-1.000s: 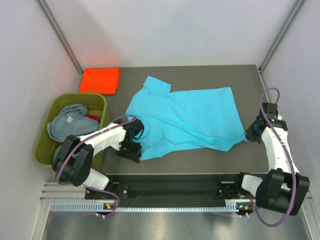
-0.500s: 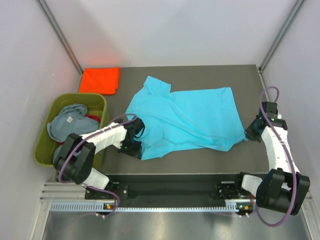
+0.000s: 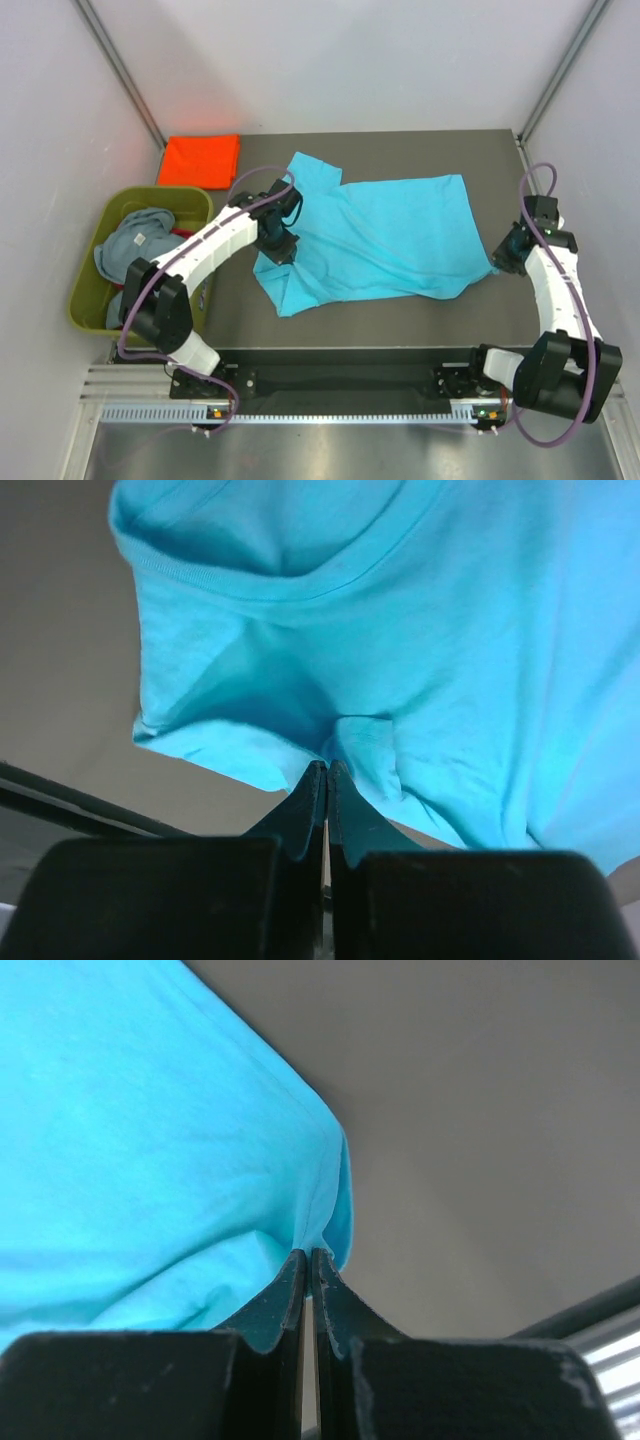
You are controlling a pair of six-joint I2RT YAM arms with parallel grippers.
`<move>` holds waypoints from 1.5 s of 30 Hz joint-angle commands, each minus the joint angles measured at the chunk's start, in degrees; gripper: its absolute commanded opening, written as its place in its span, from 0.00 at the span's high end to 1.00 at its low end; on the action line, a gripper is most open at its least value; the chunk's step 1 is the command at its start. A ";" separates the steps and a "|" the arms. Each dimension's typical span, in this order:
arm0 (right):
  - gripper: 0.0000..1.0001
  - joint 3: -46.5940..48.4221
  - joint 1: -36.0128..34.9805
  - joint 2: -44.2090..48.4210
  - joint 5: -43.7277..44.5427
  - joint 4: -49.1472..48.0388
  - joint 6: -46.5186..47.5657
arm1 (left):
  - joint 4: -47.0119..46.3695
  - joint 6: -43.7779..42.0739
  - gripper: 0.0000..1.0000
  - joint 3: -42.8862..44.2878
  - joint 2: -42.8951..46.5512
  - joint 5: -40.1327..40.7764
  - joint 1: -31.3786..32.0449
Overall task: Fold and stack the t-shirts
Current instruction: Flatten the tshirt out
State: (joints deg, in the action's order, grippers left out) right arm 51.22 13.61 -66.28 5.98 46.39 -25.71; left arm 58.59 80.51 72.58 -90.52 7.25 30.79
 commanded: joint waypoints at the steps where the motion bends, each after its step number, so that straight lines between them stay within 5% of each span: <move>1: 1.00 3.88 -0.60 -0.33 -3.15 -3.85 1.19 | 0.57 -10.60 1.00 7.03 1.05 5.13 -0.64; 7: 1.00 8.27 -0.60 -5.77 -10.71 -8.41 2.51 | -5.48 -30.97 1.00 25.49 -1.67 13.05 -3.00; 10: 1.00 12.05 -0.69 -11.66 -12.04 -11.24 2.60 | -11.90 -39.87 1.00 29.37 -0.98 5.70 -6.60; 11: 1.00 22.33 -0.86 -18.46 -13.96 -7.41 3.12 | -20.88 -45.47 1.00 32.34 0.24 -5.38 -11.40; 15: 1.00 24.89 -0.86 -17.23 -14.42 -7.28 3.13 | -22.64 -50.87 1.00 36.92 -0.27 -7.68 -12.06; 29: 1.00 32.88 -1.12 -7.82 -18.36 -13.15 -3.44 | -26.86 -56.78 1.00 44.66 5.26 -11.99 -12.07; 34: 1.00 40.53 -1.12 -5.36 -22.67 -15.89 -8.82 | -27.56 -56.78 1.00 54.59 5.70 -17.78 -12.06; 45: 1.00 45.53 -1.48 22.76 -21.19 -20.64 -9.36 | -32.22 -54.85 1.00 56.80 27.05 -17.18 -11.63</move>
State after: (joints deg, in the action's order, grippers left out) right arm 92.14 12.99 -51.42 -16.10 31.03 -35.18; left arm 32.84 24.91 127.31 -70.17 -10.66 18.92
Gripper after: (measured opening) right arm 0.010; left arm 0.013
